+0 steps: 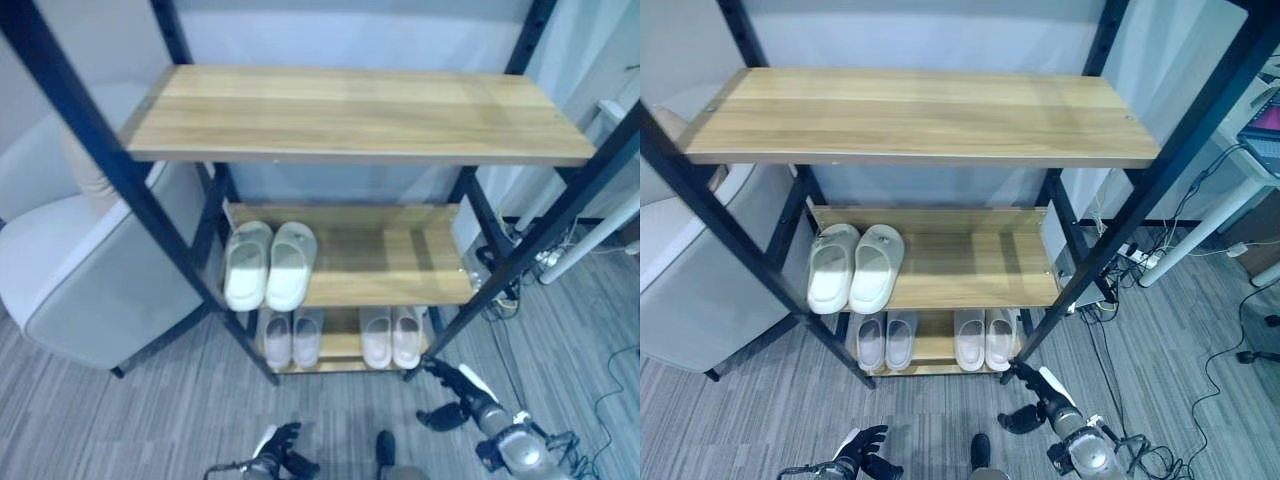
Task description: Arrange the slippers neatly on the shoe rack.
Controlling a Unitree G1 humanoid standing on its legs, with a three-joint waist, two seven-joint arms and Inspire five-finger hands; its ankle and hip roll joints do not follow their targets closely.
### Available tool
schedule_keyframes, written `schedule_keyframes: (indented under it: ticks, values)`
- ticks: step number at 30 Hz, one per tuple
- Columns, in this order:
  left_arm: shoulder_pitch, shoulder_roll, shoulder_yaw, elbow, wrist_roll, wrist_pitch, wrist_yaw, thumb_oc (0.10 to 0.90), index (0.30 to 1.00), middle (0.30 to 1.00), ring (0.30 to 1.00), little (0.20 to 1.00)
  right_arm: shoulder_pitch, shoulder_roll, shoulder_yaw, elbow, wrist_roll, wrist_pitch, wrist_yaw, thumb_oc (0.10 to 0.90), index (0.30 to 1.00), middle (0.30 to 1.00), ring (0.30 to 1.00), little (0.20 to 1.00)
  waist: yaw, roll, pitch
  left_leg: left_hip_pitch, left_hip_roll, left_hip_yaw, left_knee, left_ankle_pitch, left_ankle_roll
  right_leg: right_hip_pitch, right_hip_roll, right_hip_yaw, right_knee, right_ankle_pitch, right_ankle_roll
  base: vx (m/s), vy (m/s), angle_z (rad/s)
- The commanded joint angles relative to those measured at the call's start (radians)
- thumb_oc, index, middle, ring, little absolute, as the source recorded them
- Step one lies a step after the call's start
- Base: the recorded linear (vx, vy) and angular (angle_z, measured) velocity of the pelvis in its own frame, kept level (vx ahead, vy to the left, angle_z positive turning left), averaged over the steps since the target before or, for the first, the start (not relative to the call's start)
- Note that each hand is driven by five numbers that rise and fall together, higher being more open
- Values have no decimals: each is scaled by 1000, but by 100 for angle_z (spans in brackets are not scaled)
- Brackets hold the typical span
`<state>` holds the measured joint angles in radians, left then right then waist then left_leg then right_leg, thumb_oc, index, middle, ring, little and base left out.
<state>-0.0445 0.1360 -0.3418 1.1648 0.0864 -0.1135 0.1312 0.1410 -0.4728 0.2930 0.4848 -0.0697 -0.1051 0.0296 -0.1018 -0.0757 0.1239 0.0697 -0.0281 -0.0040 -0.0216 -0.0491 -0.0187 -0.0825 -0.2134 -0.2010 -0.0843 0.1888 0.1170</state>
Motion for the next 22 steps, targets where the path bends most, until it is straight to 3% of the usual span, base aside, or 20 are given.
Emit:
schedule_keyframes:
  ticks: [1, 3, 5, 10, 14, 16, 22]
  values:
    - [26, 7, 10, -1, 39, -34, 6, 800, 900, 900, 900, 900, -136, -12, 24, -13, -68, -40, -72, 800, 900, 900, 900, 900, 32, 16, -5, 54, 15, -49, 39, -129, -31, -143, 39, -15, 61, -5, 43, -203, 119, -9]
    - [21, 23, 18, 8, 39, -33, 8, 800, 900, 900, 900, 900, -175, 13, 41, 49, -102, -28, -89, 800, 900, 900, 900, 900, 39, 10, 16, 48, 4, -47, 36, -109, -17, -173, 20, -9, 111, -6, 59, -221, 83, -8]
    - [17, 45, 29, 13, 38, -31, 10, 800, 900, 900, 900, 900, -204, 35, 57, 122, -126, -22, -106, 800, 900, 900, 900, 900, 47, 13, 27, 25, -3, -35, 36, -83, 0, -166, 25, 8, 175, -48, 55, -252, 61, -33]
    - [29, 86, 46, 25, 44, -31, 12, 800, 900, 900, 900, 900, -200, 80, 90, 268, -184, -15, -122, 800, 900, 900, 900, 900, 83, 27, -3, -33, 0, -20, 18, -17, 23, -67, 96, 110, 351, -185, 18, -203, 29, -12]
    - [35, 93, 53, 27, 40, -34, 25, 800, 900, 900, 900, 900, -185, 122, 102, 360, -189, 3, -135, 800, 900, 900, 900, 900, 118, 5, -48, -64, -5, -15, 9, 7, 6, 51, 106, 116, 229, -233, 8, -53, -96, 0]
    - [36, 90, 68, 29, 5, -36, 33, 800, 900, 900, 900, 900, -186, 140, 107, 433, -173, 12, -149, 800, 900, 900, 900, 900, 124, 8, -64, -70, 11, -9, -7, 23, -4, 62, 132, 140, 158, -219, 2, -21, -128, 9]
    - [31, 78, 61, 53, 1, -32, 34, 800, 900, 900, 900, 900, -173, 166, 99, 585, -151, 24, -164, 800, 900, 900, 900, 900, 123, 13, -78, -58, 24, -14, -35, 42, -17, 110, 146, 121, 77, -212, -11, 5, -73, -7]
